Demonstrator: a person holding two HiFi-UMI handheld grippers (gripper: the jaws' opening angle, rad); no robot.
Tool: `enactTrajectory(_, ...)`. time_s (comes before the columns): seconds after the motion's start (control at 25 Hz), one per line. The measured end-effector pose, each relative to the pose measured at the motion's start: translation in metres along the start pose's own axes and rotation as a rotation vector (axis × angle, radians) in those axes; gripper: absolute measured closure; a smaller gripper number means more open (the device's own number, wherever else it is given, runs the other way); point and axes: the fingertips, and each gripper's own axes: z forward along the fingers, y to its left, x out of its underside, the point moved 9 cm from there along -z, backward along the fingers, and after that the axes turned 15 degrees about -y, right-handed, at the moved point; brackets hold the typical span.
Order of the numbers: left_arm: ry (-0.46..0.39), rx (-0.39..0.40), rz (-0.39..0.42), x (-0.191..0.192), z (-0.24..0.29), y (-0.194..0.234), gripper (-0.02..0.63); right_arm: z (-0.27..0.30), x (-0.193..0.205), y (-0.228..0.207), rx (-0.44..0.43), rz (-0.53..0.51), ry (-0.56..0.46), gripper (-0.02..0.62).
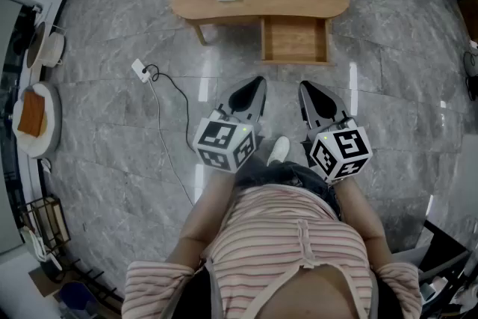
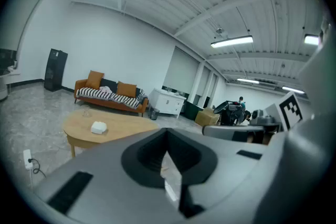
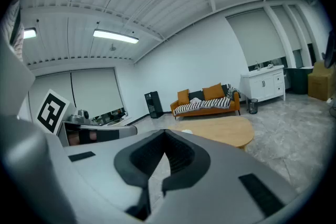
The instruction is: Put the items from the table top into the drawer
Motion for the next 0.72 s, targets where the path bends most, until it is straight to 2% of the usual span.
enactTrajectory(0.32,0.030,-0.020,-0.008,0.003,0.003,0.004,0.592,0.003,-0.001,-0.003,-0.002,0.024,0.008,0.588)
enactTrajectory(0.72,0.019,-0.160,-0.012,0.005,-0.003,0.027,0.592,-0.009,0.001,-0.039,0.030,0.052,0.032,0.587)
